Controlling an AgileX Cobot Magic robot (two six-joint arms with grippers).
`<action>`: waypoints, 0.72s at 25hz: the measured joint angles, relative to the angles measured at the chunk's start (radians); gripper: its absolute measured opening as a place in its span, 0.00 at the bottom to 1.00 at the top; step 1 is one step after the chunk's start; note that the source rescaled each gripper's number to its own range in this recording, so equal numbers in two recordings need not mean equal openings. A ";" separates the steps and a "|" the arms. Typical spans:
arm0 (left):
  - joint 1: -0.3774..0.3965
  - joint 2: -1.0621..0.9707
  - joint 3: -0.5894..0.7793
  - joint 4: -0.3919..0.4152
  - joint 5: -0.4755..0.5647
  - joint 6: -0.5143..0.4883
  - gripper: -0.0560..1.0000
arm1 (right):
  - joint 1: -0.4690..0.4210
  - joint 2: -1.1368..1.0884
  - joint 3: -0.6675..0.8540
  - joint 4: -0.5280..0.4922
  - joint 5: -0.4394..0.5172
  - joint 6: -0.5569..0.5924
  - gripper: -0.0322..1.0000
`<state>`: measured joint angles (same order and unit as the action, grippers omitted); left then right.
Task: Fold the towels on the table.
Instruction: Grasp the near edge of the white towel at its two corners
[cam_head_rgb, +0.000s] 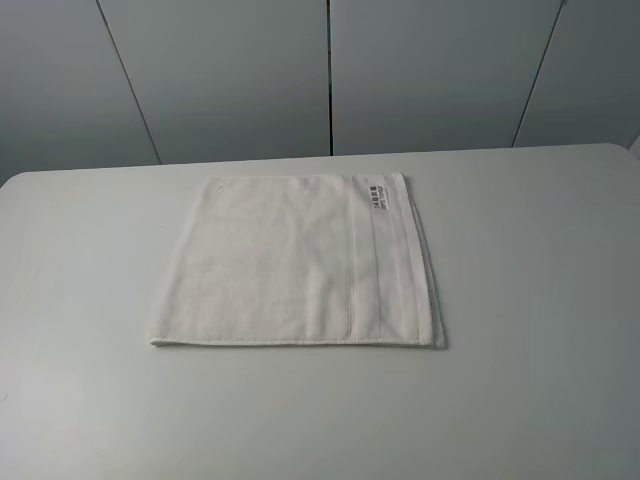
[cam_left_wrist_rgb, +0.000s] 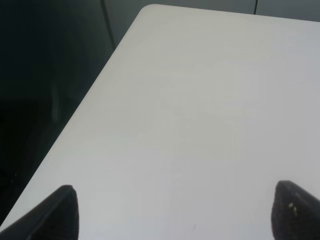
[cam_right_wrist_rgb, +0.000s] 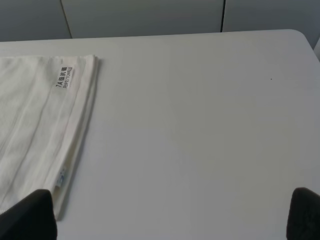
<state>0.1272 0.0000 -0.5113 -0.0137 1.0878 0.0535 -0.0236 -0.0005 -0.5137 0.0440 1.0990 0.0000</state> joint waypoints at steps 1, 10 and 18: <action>0.000 0.000 0.000 0.000 0.000 0.000 0.99 | 0.000 0.000 0.000 0.000 0.000 0.000 1.00; 0.000 0.000 0.000 -0.002 -0.002 0.000 0.99 | 0.000 0.000 0.000 0.000 0.000 0.031 1.00; 0.000 0.000 -0.049 0.014 -0.046 -0.014 0.99 | 0.000 -0.002 -0.060 0.018 0.018 0.039 1.00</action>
<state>0.1272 -0.0004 -0.5600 0.0000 1.0414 0.0395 -0.0236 -0.0026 -0.5735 0.0618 1.1169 0.0391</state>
